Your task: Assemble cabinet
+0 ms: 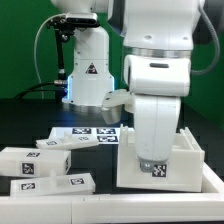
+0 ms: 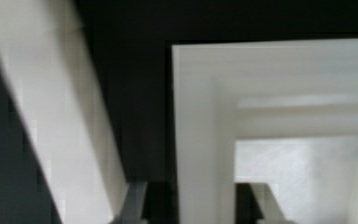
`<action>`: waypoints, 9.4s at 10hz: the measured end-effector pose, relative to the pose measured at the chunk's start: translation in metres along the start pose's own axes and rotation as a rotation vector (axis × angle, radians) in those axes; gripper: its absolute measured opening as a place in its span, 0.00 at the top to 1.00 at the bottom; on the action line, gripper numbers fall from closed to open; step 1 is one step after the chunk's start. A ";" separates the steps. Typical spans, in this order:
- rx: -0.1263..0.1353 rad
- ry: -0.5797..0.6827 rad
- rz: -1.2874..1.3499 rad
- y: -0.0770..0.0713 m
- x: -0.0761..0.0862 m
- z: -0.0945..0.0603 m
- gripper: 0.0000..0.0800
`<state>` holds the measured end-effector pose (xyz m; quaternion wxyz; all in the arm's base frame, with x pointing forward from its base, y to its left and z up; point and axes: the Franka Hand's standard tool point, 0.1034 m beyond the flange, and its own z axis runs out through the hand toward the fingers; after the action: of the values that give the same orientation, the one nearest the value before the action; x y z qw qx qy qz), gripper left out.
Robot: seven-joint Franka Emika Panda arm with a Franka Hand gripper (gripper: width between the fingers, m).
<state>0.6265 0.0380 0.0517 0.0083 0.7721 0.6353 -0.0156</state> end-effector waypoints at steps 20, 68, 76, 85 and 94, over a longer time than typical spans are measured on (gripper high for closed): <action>-0.014 -0.062 -0.133 0.030 0.024 0.020 0.38; -0.073 0.127 1.199 -0.034 -0.126 -0.030 0.92; -0.082 0.130 0.932 -0.047 -0.059 -0.046 0.92; -0.021 0.059 0.639 -0.080 -0.009 -0.037 0.92; -0.052 0.002 0.292 -0.109 0.010 -0.037 0.92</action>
Offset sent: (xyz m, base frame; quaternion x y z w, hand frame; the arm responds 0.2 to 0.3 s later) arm 0.0000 0.0000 0.0000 0.0000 0.0000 0.0000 1.0000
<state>0.5221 0.0703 0.0889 0.0297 0.8559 0.5163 0.0030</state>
